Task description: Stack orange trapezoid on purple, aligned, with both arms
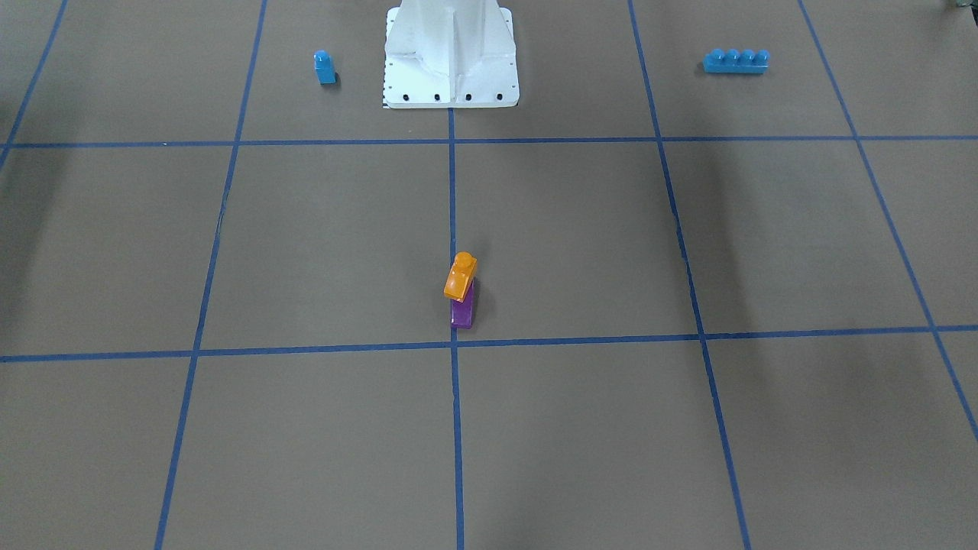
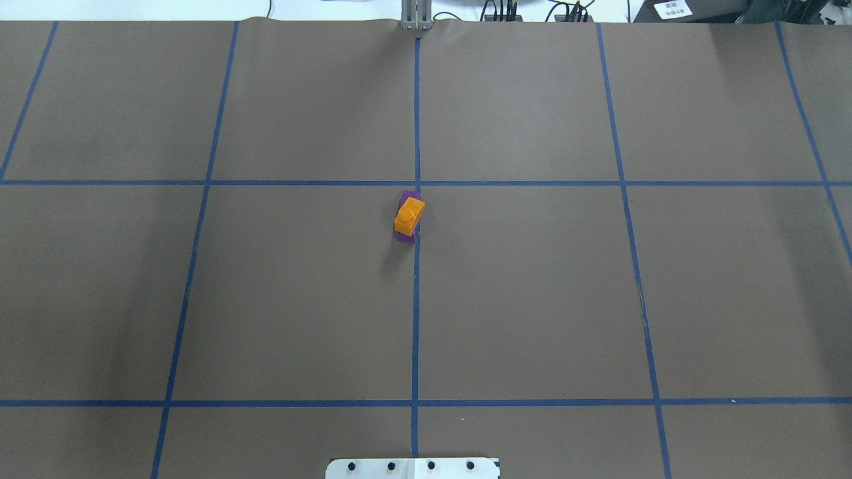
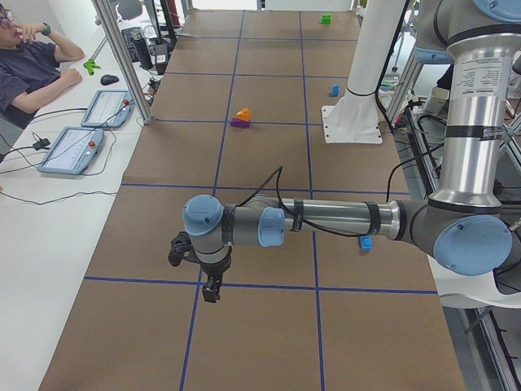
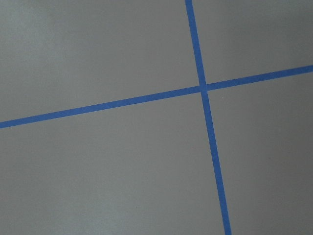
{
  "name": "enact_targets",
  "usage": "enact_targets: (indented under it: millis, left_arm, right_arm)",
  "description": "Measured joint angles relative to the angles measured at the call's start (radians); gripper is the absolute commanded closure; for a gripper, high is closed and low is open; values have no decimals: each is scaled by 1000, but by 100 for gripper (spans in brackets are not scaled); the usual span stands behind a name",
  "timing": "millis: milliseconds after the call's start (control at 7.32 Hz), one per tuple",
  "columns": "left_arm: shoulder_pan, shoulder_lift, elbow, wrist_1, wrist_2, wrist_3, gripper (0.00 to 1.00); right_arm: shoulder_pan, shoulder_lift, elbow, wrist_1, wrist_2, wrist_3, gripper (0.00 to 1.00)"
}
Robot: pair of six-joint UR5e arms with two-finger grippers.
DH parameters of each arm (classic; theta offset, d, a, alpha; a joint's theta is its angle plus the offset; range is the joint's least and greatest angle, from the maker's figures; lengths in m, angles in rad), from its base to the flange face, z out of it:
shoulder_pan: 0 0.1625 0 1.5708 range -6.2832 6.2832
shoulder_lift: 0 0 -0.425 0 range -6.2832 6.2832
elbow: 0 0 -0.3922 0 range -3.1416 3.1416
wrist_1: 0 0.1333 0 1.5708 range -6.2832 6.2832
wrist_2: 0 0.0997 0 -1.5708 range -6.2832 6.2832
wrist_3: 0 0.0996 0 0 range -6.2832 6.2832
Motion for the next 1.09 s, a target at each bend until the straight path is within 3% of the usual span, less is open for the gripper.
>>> enact_targets:
  millis: [546, 1093]
  left_arm:
    - [0, -10, 7, -2, 6, -206, 0]
    - [1, -11, 10, -4, 6, -231, 0]
  right_arm:
    - [0, 0, -1, 0, -4, 2, 0]
    - [0, 6, -1, 1, -8, 101, 0]
